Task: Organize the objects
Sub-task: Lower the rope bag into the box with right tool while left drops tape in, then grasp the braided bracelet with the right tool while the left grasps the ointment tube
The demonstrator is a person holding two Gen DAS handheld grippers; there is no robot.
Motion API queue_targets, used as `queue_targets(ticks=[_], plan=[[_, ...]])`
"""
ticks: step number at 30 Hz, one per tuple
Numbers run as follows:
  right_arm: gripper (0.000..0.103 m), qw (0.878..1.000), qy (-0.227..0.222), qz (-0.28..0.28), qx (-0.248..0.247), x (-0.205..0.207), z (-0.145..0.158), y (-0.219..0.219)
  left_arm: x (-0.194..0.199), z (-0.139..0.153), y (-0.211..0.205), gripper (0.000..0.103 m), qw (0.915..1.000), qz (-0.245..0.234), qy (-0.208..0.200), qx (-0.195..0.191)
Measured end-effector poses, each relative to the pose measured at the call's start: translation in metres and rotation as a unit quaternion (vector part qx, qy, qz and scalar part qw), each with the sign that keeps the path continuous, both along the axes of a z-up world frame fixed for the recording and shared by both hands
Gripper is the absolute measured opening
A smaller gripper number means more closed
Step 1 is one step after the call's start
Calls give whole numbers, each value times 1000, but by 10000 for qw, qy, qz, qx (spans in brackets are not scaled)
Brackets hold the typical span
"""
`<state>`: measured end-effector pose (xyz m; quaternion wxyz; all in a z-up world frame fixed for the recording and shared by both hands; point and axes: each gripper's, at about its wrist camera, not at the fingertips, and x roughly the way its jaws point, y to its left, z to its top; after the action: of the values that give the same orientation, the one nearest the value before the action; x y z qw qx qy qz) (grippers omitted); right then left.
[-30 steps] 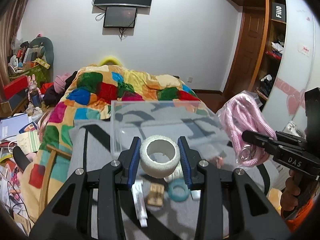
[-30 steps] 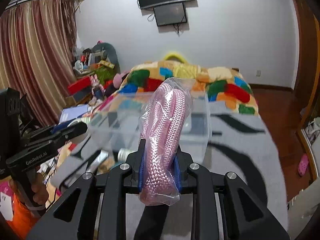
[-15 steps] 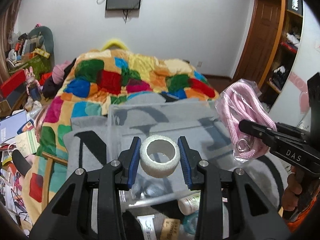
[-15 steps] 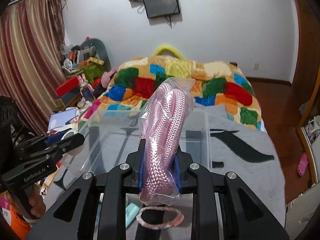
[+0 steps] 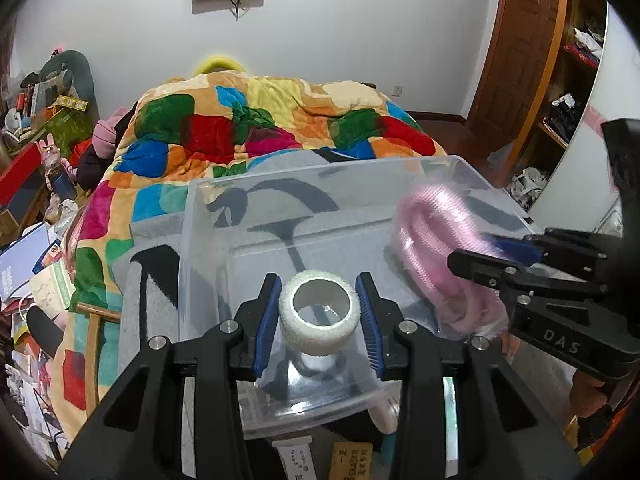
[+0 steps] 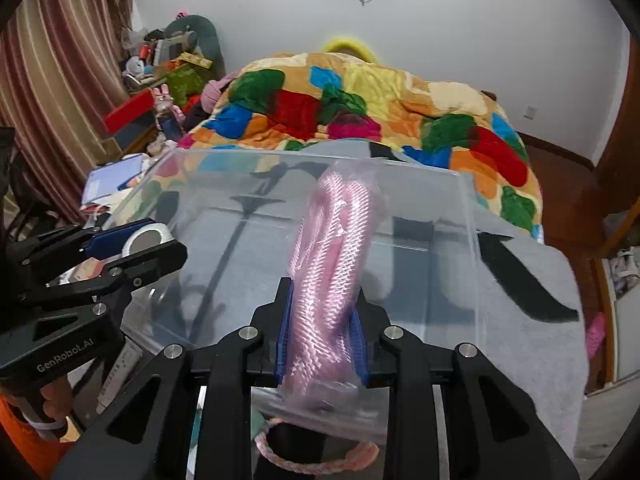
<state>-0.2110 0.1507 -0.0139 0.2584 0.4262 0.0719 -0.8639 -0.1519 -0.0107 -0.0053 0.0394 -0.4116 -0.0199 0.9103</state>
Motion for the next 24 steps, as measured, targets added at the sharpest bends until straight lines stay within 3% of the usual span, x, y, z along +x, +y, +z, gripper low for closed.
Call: queue_targets(ticks=[2, 4, 6, 11, 13, 15, 17, 24], plan=[[32, 9999, 150, 25, 58, 7, 7, 1, 3, 1, -1, 45, 10000, -5, -11, 58], [51, 9993, 360, 39, 73, 17, 17, 3, 6, 5, -3, 49, 10000, 7, 38, 80], [59, 9984, 559, 22, 38, 27, 27, 7, 11, 11, -4, 52, 9999, 19, 113, 68], [65, 9971, 729, 62, -189, 43, 48, 16, 27, 31, -10, 68, 9991, 124, 379, 115], [71, 9960, 866, 36, -221, 50, 55, 20, 36, 39, -12, 77, 9985, 177, 508, 94], [74, 9951, 958, 27, -235, 58, 60, 21, 44, 45, -14, 92, 9977, 246, 632, 68], [79, 9946, 992, 52, -300, 64, 62, 24, 55, 49, -16, 98, 9965, 331, 770, 46], [82, 9945, 980, 12, -364, 81, 54, 40, 77, 42, -21, 100, 9966, 406, 718, 74]])
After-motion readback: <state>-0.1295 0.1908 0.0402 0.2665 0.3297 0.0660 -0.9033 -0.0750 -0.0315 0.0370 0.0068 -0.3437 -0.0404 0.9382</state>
